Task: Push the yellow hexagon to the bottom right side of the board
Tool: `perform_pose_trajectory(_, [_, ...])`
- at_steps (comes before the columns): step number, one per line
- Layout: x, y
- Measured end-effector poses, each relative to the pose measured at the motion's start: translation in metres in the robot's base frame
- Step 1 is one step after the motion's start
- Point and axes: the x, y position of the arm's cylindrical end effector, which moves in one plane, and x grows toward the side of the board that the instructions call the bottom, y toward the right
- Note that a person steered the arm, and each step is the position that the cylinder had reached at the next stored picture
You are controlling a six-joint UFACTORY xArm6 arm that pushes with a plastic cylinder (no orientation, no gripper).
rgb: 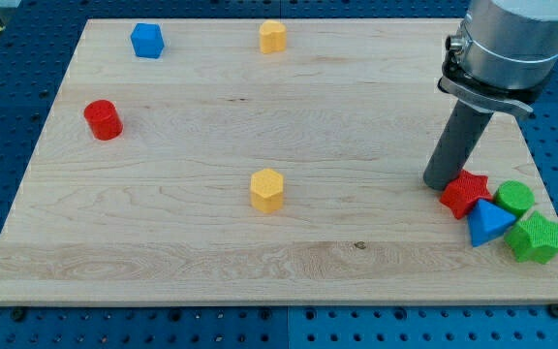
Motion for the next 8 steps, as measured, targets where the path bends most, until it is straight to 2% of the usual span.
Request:
perform_pose_trajectory(1, [-0.001,-0.039])
perform_pose_trajectory(3, [-0.001,-0.076])
perform_pose_trajectory(6, [-0.035,-0.241])
perform_pose_trajectory(7, [-0.029,-0.265])
perform_pose_trajectory(8, [0.008,-0.255])
